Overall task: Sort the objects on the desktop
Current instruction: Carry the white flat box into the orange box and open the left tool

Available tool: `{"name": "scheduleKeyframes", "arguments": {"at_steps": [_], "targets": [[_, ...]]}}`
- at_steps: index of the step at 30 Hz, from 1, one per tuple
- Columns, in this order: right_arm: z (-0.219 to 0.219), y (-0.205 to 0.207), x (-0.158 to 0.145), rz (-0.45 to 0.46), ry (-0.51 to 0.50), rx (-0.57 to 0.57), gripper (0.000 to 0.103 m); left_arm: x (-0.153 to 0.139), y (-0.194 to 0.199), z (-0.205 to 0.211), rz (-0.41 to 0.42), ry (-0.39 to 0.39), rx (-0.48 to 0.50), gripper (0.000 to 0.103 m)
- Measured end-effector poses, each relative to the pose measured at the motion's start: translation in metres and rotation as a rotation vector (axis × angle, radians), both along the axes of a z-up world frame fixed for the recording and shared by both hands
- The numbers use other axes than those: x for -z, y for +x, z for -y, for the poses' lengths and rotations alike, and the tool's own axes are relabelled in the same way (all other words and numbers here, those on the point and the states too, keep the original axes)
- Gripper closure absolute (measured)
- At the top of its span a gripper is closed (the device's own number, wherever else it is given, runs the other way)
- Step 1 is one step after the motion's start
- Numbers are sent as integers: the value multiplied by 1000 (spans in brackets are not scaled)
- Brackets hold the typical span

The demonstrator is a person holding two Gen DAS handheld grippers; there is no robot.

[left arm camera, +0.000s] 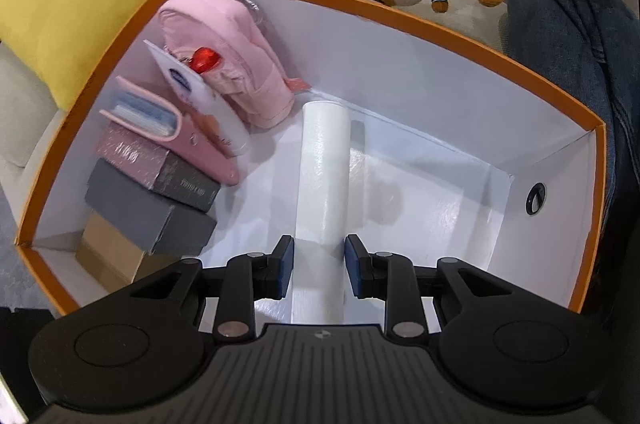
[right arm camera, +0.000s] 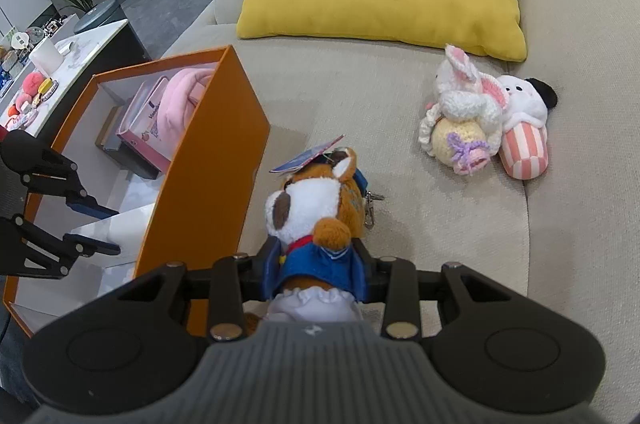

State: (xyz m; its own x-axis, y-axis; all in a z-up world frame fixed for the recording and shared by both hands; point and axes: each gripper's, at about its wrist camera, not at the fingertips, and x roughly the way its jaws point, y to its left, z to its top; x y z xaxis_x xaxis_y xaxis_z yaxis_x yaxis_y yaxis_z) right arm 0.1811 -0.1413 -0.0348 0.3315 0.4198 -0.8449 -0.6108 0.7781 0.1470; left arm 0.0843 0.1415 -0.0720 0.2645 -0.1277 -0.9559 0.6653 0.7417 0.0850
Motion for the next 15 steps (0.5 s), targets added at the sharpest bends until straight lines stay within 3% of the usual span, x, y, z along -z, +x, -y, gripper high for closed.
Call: {"name": "scheduleKeyframes", "arguments": {"at_steps": [3, 11, 13, 15], "targets": [[0, -1, 0, -2, 5, -2, 64, -5, 0, -2, 1, -12, -11, 77], [2, 0, 2, -12, 24, 0, 64, -10, 6, -6, -12, 1, -11, 79], [3, 0, 3, -15, 24, 1, 64, -12, 10, -9, -34, -20, 4, 82], [3, 1, 3, -17, 23, 3, 64, -13, 16, -12, -73, -85, 25, 91]]}}
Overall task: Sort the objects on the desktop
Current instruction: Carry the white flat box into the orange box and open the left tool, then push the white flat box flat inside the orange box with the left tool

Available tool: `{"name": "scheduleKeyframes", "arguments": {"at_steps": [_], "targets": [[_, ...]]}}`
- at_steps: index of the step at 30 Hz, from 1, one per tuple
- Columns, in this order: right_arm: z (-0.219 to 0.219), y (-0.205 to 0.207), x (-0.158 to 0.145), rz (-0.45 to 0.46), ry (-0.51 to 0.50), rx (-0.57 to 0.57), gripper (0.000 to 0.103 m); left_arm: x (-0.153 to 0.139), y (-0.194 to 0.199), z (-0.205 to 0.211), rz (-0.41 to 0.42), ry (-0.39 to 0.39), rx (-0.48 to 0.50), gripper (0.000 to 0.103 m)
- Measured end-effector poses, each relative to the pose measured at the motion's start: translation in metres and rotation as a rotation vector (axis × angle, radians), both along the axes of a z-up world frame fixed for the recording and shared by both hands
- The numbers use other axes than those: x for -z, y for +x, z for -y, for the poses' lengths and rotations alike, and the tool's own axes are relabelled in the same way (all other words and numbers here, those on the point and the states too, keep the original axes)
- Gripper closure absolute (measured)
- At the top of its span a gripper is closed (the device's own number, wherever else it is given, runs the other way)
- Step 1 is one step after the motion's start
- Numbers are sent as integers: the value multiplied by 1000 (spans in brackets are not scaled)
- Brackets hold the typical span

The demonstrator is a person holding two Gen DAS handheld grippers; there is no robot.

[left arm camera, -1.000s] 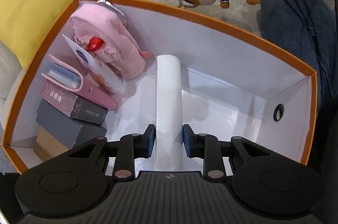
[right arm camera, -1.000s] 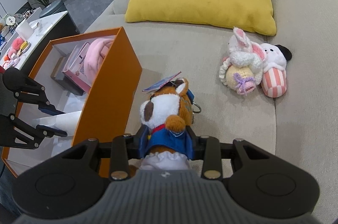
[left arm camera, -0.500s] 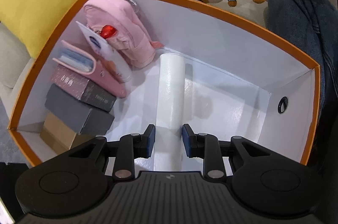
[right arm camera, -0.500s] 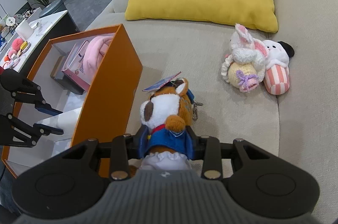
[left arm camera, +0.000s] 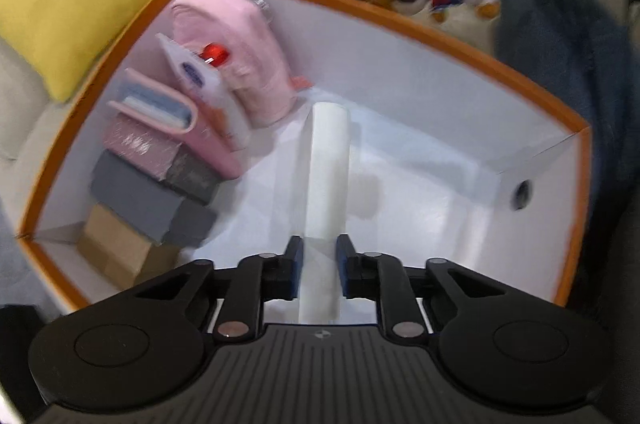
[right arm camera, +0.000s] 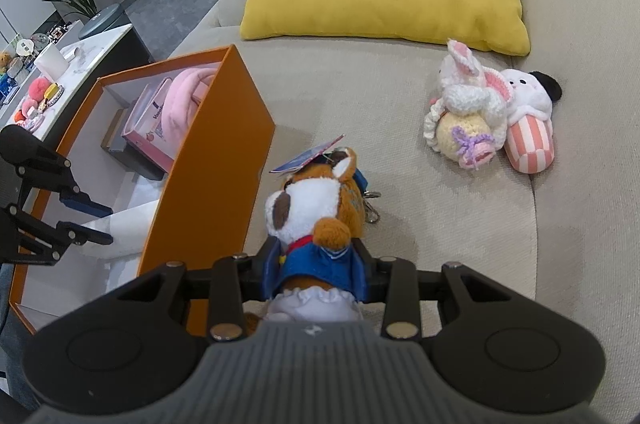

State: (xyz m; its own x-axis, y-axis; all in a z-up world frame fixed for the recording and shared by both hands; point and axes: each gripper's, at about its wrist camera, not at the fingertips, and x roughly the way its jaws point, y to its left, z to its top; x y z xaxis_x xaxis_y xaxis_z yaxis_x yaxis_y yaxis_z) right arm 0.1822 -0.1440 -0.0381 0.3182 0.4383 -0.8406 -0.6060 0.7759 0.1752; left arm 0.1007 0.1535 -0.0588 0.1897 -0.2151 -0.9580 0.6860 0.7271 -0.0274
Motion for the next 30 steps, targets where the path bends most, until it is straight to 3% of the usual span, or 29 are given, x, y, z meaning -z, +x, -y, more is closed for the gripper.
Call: {"name": "scheduleKeyframes", "arguments": {"at_steps": [3, 7, 12, 17, 22, 24, 26, 30], "targets": [[1, 2, 0, 0, -2, 5, 64, -6, 5, 6, 13, -17, 35, 95], [1, 4, 2, -4, -3, 12, 64, 3, 13, 16, 43, 85, 43, 95], [5, 6, 4, -8, -3, 10, 64, -6, 7, 12, 56, 39, 2, 95], [6, 12, 10, -24, -3, 31, 64, -2, -15, 28, 39, 63, 64, 79], [8, 9, 12, -30, 13, 25, 64, 7, -28, 47, 38, 67, 101, 75], [9, 7, 12, -30, 13, 23, 64, 14, -30, 51, 34, 80, 105, 67], [12, 6, 11, -31, 17, 28, 63, 24, -26, 50, 28, 81, 95, 49], [19, 7, 13, -35, 21, 45, 63, 39, -23, 53, -4, 89, 81, 49]]}}
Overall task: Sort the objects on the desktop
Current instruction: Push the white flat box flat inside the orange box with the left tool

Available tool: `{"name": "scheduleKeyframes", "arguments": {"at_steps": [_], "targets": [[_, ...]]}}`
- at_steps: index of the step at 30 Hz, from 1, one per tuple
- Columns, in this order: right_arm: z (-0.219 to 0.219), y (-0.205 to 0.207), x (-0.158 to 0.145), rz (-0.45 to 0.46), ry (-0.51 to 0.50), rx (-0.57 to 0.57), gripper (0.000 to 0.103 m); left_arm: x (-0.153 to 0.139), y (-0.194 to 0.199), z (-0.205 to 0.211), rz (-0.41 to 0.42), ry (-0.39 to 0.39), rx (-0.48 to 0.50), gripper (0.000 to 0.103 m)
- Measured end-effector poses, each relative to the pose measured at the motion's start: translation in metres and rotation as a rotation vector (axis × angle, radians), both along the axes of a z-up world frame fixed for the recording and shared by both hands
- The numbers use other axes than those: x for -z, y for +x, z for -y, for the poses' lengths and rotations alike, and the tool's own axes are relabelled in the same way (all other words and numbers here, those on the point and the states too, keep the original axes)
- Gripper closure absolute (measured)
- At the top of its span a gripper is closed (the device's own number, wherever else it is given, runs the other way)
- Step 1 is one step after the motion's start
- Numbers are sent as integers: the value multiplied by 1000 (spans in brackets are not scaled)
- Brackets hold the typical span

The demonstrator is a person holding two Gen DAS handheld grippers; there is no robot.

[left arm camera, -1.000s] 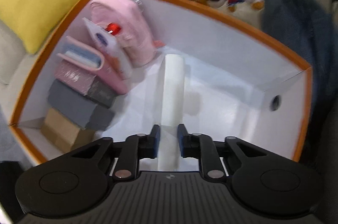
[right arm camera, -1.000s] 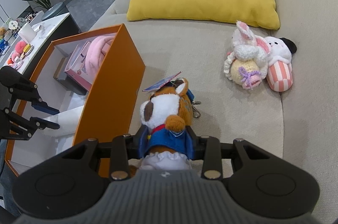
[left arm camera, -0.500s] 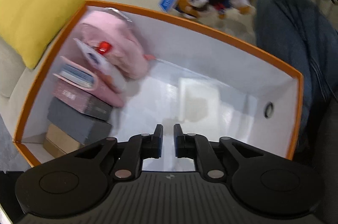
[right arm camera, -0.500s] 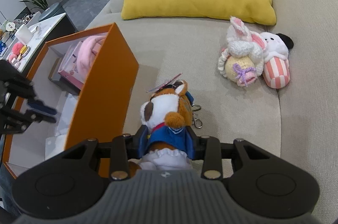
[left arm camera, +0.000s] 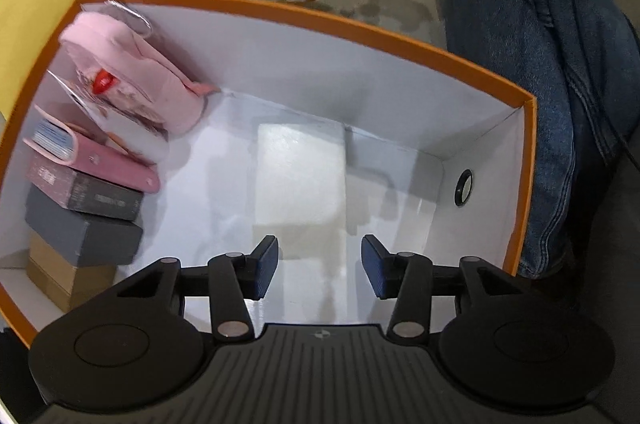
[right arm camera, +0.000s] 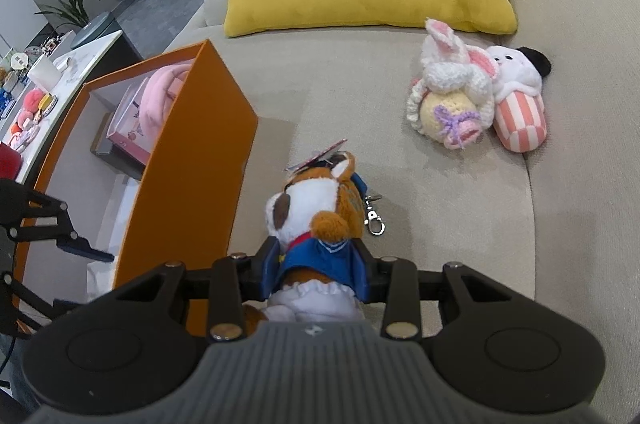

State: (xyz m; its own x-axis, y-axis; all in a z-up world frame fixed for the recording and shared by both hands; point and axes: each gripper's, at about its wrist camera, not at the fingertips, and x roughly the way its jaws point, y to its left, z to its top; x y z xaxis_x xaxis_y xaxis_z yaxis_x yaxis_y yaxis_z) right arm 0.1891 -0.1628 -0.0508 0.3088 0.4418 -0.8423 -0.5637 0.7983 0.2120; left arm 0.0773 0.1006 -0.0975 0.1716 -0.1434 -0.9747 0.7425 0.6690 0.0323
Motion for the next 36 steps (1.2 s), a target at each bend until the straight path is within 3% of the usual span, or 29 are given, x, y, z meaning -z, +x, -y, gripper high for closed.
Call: {"name": "scheduleKeyframes", "arguments": {"at_steps": [8, 15, 24, 30, 32, 36], "targets": [[6, -1, 2, -7, 11, 6, 63, 16, 3, 7, 19, 64, -27, 48], [9, -2, 2, -13, 25, 13, 63, 25, -5, 23, 115, 167, -4, 44], [17, -2, 4, -25, 39, 32, 63, 30, -2, 30, 162, 224, 26, 42], [20, -5, 5, -25, 46, 34, 63, 11, 7, 22, 106, 176, 61, 74], [22, -4, 7, -29, 48, 41, 63, 5, 12, 18, 76, 158, 71, 94], [25, -3, 11, -36, 51, 47, 63, -2, 26, 8, 78, 154, 60, 100]]}}
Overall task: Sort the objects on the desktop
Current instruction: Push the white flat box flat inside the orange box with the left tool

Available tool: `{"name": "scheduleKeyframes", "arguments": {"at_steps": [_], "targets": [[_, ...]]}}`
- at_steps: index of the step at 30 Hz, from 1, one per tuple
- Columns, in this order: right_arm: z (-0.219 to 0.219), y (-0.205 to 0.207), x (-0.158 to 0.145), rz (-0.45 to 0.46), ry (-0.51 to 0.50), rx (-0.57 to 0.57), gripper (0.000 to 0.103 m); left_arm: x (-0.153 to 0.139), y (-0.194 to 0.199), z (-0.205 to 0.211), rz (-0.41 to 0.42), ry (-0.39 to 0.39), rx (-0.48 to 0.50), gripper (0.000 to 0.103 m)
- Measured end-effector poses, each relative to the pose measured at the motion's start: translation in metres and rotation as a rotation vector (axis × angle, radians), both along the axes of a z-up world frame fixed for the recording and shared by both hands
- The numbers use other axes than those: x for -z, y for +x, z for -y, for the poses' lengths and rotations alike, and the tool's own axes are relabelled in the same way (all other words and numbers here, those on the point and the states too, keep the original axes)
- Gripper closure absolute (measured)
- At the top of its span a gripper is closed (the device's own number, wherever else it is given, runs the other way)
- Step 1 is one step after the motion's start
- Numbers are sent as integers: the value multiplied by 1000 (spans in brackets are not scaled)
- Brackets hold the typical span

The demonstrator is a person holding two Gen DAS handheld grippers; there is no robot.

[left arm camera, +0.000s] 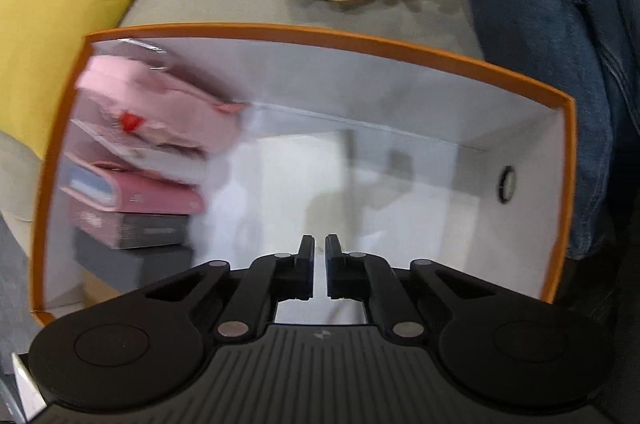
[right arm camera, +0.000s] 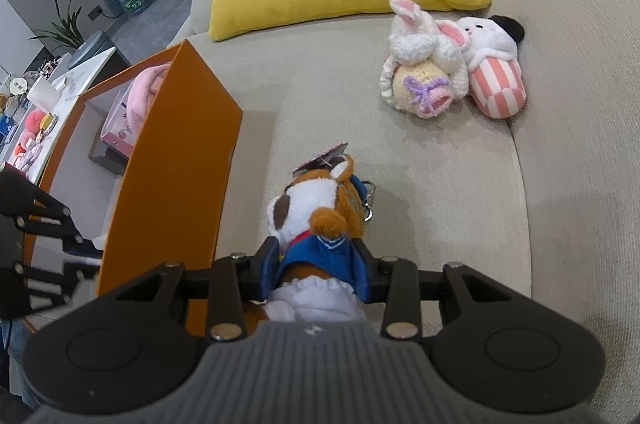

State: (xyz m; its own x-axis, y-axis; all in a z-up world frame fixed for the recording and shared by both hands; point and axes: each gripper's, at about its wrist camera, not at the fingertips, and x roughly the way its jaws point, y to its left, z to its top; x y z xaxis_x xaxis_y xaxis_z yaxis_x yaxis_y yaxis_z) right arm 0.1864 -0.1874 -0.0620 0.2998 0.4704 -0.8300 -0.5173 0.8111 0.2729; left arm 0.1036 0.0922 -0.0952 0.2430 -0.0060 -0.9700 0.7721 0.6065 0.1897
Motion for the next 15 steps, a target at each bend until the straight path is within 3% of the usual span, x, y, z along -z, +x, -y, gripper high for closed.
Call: {"name": "scheduleKeyframes", "arguments": {"at_steps": [6, 8, 10, 15], "targets": [[2, 3, 5, -13, 7, 3, 63, -12, 11, -5, 8, -46, -50, 99], [2, 5, 7, -18, 6, 7, 63, -7, 2, 1, 25, -26, -23, 74], [3, 7, 10, -23, 4, 12, 63, 3, -6, 7, 14, -16, -14, 56], [4, 7, 12, -29, 14, 15, 63, 27, -22, 13, 43, 54, 13, 53]]}}
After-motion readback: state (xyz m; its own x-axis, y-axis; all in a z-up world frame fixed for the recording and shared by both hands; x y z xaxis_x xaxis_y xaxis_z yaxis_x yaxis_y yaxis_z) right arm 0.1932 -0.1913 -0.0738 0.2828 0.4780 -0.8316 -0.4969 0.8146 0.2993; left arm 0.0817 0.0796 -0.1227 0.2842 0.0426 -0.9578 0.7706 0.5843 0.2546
